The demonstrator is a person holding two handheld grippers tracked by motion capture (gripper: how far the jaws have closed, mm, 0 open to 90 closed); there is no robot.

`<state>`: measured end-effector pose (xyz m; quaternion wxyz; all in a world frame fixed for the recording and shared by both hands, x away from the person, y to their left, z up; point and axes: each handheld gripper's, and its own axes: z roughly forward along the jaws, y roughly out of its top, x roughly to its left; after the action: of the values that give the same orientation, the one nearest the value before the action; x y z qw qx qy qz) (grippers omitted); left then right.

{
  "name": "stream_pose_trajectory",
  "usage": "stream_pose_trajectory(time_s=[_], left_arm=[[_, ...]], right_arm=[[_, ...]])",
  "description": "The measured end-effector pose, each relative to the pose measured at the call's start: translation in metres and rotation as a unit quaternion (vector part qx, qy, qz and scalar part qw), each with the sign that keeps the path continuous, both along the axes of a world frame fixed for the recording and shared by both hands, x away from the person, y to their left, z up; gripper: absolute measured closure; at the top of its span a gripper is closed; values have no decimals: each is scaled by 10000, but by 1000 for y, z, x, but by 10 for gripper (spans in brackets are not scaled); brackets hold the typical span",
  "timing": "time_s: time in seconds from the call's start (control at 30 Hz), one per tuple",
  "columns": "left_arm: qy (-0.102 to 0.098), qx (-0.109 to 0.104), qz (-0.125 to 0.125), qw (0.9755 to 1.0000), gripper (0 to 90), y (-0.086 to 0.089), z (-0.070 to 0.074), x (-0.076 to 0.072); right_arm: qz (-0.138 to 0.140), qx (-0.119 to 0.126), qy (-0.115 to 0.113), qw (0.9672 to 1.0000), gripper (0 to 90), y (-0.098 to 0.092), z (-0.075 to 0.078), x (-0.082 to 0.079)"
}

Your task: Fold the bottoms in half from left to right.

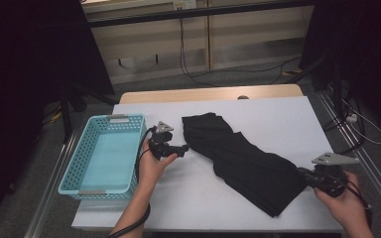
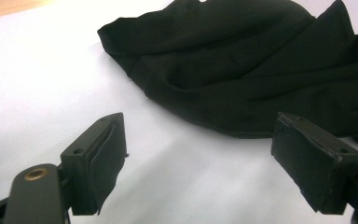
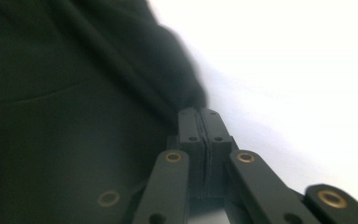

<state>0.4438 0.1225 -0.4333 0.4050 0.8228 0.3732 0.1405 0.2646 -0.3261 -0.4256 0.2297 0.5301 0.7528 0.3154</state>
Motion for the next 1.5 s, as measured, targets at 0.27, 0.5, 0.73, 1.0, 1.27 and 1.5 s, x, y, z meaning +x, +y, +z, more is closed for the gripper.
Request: stream_pose_trajectory(time_s=[0.27, 0.5, 0.73, 1.0, 1.27, 1.5], left_arm=[[-1, 5, 6, 10000, 181, 3, 0, -1], [4, 24, 70, 10000, 180, 8, 1, -1], [10, 33, 39, 10000, 178, 5, 0, -2], [23, 57, -43, 10000, 178, 0, 0, -3], [46, 65, -51, 10000, 177, -1, -1, -3], [-32, 121, 14, 9999, 177, -2, 0, -4]], right_arm=[[-283, -194, -139, 9993, 762, -7, 4, -3], [439, -126, -66, 9989, 557, 43, -2, 7], [1068, 58, 138, 9942, 517, 85, -17, 15], [1442, 403, 115, 9887, 591, 115, -14, 15], [2027, 69, 189, 9790, 514, 150, -28, 16], [1889, -49, 42, 9820, 865, 151, -27, 19]])
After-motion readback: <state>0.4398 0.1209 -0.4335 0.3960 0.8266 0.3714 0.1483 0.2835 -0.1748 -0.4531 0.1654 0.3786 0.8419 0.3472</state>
